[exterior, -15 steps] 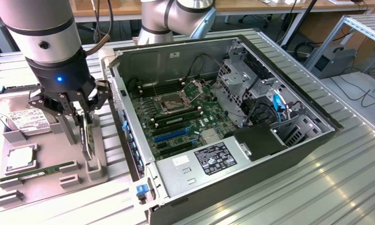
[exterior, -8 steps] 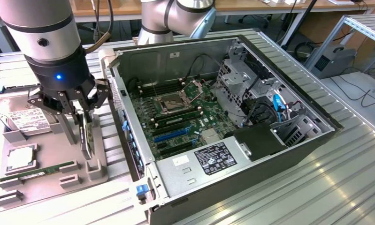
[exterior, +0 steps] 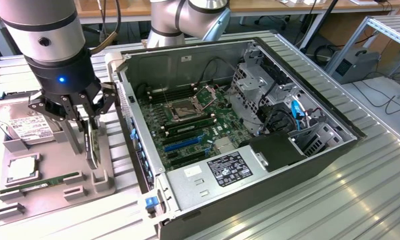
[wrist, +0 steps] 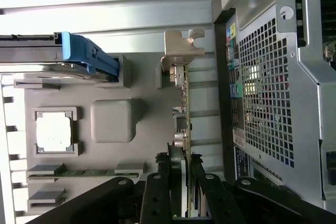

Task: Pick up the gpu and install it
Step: 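Pick up the gpu and move the gpu toward the slot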

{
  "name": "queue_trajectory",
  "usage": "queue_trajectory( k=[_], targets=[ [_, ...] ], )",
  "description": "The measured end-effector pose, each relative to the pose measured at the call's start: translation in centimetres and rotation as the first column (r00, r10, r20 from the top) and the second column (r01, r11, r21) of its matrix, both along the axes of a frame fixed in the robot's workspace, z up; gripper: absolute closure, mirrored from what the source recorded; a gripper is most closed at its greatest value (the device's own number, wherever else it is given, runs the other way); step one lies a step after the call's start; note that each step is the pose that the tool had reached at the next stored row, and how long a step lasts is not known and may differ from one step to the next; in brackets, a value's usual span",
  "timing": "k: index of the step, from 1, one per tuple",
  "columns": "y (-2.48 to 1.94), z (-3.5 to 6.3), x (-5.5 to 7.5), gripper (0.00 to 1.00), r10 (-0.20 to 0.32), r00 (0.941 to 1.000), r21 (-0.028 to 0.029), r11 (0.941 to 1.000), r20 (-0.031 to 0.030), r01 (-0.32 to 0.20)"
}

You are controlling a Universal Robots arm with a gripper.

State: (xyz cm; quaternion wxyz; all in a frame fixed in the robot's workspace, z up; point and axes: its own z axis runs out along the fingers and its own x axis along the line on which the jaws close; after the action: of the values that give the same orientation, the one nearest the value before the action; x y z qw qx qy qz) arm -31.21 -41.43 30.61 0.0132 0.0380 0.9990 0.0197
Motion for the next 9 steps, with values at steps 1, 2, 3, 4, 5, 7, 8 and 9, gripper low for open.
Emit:
queue_trajectory(
  k=[1,2,3,4,5,7,8,9],
  targets=[
    [0.0,0.06,0.0,0.73,0.0,1.0,0.0,1.0,0.0,0.0],
    [0.0,0.11,0.0,0.73,0.0,1.0,0.0,1.0,0.0,0.0],
    [0.0,0.17,0.0,0.73,0.0,1.0,0.0,1.0,0.0,0.0],
    [0.0,0.22,0.0,0.73,0.0,1.0,0.0,1.0,0.0001,0.0],
    [0.0,0.27,0.0,0.73,0.0,1.0,0.0,1.0,0.0001,0.0],
    [0.0,0.37,0.0,0.73,0.0,1.0,0.0,1.0,0.0,0.0],
    [0.0,0.43,0.0,0.73,0.0,1.0,0.0,1.0,0.0001,0.0],
    [0.0,0.48,0.0,0.73,0.0,1.0,0.0,1.0,0.0,0.0]
  ],
)
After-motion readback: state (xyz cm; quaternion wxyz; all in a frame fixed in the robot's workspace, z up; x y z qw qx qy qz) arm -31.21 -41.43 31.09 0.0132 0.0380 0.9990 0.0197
